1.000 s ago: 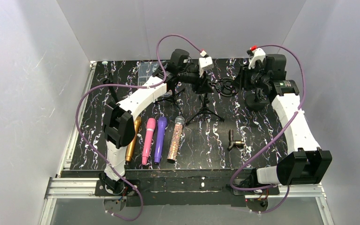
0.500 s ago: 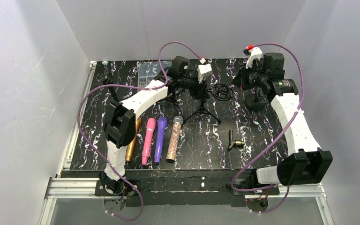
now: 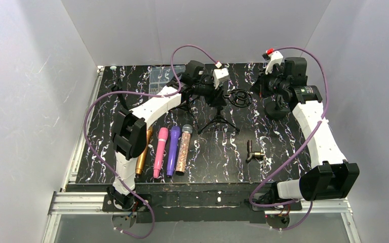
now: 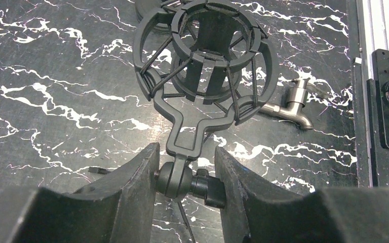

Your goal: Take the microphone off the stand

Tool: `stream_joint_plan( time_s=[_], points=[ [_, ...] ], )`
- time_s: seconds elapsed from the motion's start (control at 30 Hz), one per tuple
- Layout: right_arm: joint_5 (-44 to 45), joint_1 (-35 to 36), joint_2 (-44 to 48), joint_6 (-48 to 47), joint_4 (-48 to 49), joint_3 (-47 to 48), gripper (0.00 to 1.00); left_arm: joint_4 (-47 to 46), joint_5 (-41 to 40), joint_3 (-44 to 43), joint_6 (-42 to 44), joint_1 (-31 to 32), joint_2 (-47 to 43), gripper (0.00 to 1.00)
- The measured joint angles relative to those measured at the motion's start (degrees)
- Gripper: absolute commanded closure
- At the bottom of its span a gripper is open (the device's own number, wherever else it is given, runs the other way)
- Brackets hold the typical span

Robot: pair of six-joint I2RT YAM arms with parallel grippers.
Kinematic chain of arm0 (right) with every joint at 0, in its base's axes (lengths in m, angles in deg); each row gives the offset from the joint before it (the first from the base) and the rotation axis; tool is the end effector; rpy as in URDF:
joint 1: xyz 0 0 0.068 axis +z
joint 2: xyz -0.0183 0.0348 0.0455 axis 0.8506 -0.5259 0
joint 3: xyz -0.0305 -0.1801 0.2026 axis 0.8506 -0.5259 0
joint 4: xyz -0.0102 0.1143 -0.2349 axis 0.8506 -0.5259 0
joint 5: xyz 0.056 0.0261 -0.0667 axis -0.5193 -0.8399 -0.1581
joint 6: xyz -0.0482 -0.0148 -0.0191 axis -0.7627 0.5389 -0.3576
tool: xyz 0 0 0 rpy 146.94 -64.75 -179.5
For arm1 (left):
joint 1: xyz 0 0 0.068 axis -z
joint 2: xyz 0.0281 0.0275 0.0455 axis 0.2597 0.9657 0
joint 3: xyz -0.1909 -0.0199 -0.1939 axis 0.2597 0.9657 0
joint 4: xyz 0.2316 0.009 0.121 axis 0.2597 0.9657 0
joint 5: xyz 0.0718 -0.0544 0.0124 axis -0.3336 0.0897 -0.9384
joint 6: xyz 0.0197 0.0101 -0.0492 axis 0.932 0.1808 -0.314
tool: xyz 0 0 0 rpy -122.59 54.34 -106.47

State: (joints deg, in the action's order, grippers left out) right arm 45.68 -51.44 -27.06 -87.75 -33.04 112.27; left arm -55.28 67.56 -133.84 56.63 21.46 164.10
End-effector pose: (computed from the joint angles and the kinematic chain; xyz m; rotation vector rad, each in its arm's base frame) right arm 0.2930 0.0492 0.3915 -0.4119 2.0192 0.4640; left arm 0.3803 -0.3117 0.3504 1.1970 1.0117 -0.8272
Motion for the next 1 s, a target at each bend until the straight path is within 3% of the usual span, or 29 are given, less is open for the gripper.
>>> stream_joint_plan(
  time_s=[1.0],
  points=[
    [-0.7,0.0,2.0,-0.2,0.6,-1.8,0.99,-2.1,-0.5,2.3,-0.3,0.4,0.8,1.00]
  ],
)
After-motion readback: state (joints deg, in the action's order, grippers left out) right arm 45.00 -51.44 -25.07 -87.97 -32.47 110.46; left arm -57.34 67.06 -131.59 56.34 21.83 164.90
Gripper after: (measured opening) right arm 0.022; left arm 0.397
